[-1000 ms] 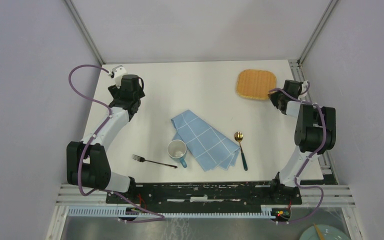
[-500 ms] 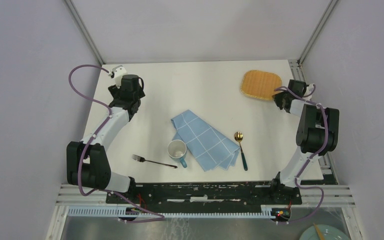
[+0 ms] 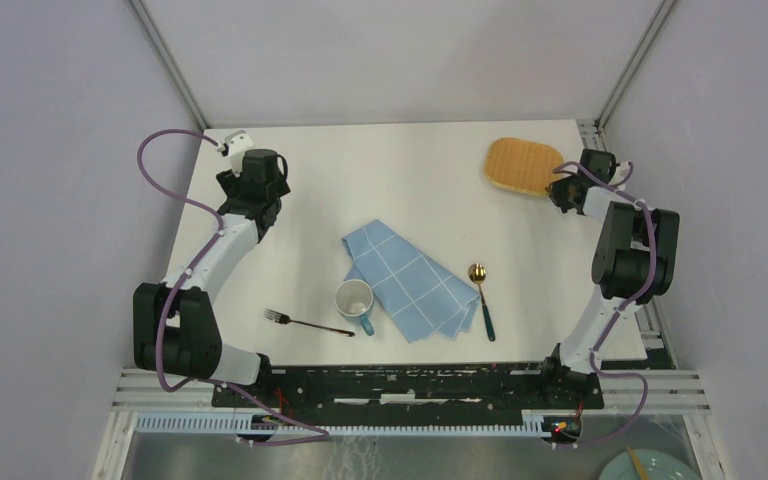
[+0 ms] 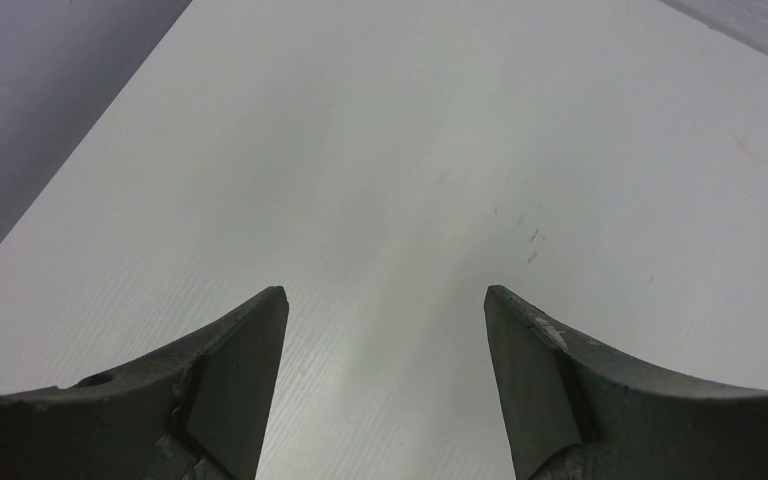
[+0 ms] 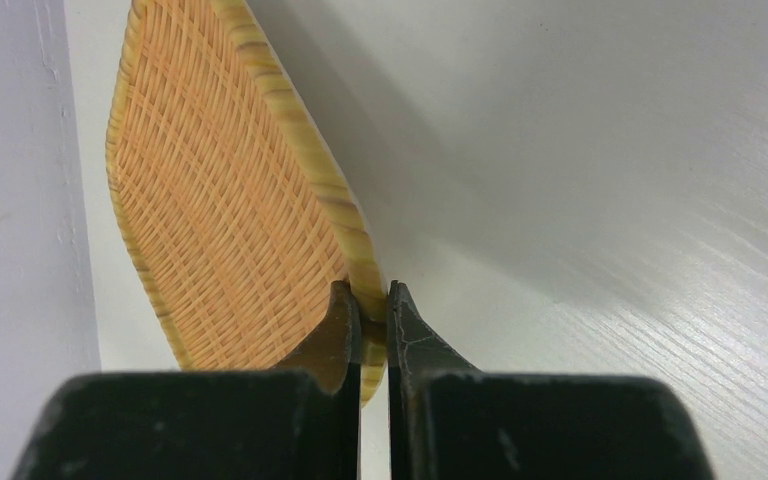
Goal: Set the dinner table for one person
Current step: Move the plate to the center of the board.
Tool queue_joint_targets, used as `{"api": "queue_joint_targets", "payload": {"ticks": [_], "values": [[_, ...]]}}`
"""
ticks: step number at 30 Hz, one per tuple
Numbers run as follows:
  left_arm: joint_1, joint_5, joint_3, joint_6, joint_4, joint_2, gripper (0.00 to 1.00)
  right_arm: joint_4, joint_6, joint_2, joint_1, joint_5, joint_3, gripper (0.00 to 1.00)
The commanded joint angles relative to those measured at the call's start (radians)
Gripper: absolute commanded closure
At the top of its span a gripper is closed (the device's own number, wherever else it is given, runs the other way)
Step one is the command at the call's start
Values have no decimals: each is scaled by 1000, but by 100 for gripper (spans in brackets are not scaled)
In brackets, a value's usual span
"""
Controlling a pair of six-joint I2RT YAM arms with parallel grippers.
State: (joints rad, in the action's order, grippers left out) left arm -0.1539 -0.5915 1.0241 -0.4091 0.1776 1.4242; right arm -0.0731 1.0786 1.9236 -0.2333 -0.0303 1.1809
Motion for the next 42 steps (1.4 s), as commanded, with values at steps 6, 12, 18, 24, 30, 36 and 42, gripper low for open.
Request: {"api": "queue_joint_targets", "payload": {"ticks": [6, 12, 18, 24, 30, 36, 42], "values": [[-4, 6, 37, 0, -30, -33, 21, -260, -134, 67, -3, -89, 23, 97], [-3, 5, 28, -8, -33, -36, 21, -264, -164, 68, -4, -85, 28, 87], [-3, 2, 27, -7, -34, -38, 21, -247, -168, 60, -4, -85, 12, 79], [-3, 2, 24, -7, -35, -41, 21, -254, -166, 61, -4, -84, 15, 74], [-4, 2, 19, -10, -36, -42, 21, -253, -163, 40, -4, -87, -1, 61], [-4, 9, 17, -16, -41, -37, 20, -259, -176, -33, -3, -124, -10, 55], [-3, 19, 15, -23, -44, -33, 19, -237, -192, -94, 5, -97, -2, 54]]}}
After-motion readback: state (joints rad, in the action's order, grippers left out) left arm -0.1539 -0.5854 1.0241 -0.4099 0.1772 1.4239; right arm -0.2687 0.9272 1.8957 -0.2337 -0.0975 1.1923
